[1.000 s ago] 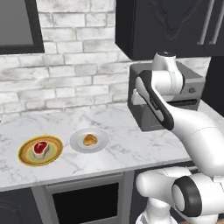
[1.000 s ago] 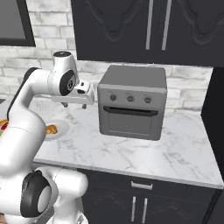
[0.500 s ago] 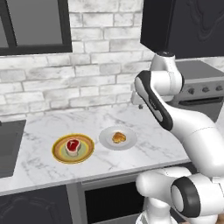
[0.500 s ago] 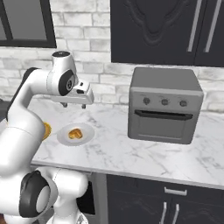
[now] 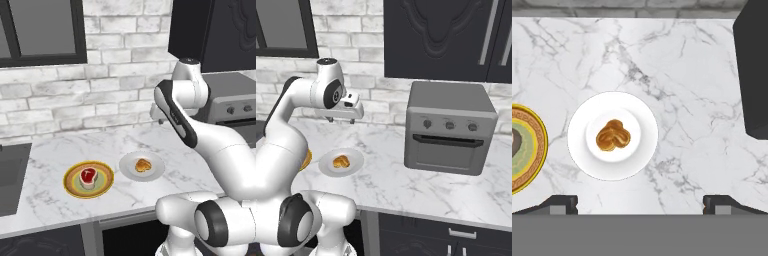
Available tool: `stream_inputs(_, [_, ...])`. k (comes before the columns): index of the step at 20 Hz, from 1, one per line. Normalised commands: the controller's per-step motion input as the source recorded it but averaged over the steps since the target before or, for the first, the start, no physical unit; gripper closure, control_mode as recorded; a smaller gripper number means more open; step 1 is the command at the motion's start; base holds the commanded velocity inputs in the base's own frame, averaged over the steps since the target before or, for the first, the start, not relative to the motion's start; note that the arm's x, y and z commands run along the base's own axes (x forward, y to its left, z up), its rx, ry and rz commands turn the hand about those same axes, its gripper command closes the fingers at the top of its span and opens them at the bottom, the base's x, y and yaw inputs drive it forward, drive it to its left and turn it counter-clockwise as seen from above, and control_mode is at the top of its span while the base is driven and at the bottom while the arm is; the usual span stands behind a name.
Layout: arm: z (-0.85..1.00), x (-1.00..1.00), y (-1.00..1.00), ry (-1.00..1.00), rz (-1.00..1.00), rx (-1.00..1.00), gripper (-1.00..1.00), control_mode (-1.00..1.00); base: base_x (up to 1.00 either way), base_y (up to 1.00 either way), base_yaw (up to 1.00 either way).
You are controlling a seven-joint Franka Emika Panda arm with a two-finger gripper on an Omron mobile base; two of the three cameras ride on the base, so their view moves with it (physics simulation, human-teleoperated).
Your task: Open the toaster oven door. Place the bread on the top rack in the toaster oven and place the steak on the bottom rack.
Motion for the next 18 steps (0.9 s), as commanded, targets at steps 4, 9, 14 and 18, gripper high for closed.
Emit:
stream_inputs(4, [0.00, 0.00, 0.00, 0.00, 0.00, 0.00, -1.00, 1.00, 0.15, -0.02, 0.02])
stream_inputs(9, [0.00, 0.00, 0.00, 0.00, 0.00, 0.00, -1.00, 1.00, 0.00, 0.00, 0.00])
stream_inputs(14, [0.00, 0.00, 0.00, 0.00, 0.00, 0.00, -1.00, 1.00, 0.00, 0.00, 0.00])
stream_inputs(18, [0.00, 0.00, 0.00, 0.00, 0.00, 0.00, -1.00, -1.00, 0.00, 0.00, 0.00])
